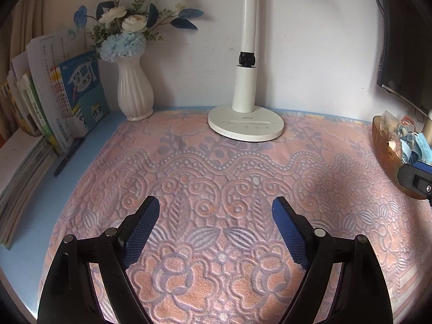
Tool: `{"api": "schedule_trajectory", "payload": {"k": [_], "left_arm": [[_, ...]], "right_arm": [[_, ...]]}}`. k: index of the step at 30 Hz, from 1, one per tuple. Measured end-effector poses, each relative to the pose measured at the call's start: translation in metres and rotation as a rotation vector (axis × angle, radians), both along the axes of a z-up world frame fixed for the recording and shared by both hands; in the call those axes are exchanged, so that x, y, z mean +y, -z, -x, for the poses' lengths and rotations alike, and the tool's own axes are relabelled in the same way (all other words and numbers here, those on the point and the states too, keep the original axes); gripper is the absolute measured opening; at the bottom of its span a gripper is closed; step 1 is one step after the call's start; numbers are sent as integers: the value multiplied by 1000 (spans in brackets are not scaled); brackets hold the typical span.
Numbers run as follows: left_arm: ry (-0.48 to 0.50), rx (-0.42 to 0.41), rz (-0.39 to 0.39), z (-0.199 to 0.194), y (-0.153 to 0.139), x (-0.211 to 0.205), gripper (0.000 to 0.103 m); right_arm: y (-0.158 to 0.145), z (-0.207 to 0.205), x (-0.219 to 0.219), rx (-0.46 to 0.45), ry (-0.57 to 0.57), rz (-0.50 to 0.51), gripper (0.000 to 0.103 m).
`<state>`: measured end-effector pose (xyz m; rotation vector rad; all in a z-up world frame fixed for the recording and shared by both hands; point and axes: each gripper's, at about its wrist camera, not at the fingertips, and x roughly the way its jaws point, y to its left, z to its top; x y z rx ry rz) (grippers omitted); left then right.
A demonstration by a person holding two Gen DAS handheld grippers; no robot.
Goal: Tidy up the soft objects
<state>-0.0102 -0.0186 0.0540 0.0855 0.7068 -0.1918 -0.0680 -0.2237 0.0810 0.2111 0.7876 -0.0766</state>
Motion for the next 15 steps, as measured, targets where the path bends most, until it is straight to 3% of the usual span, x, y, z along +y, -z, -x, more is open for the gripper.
{"api": "schedule_trajectory", "payload": {"k": [8, 15], "left_arm": [[-23, 25, -10, -7, 31, 2, 85], [-35, 63, -4, -12, 37, 4, 85]], "right_arm": [[56, -13, -8, 84, 40, -9, 81], [84, -14, -6, 105, 43, 35, 81]]}}
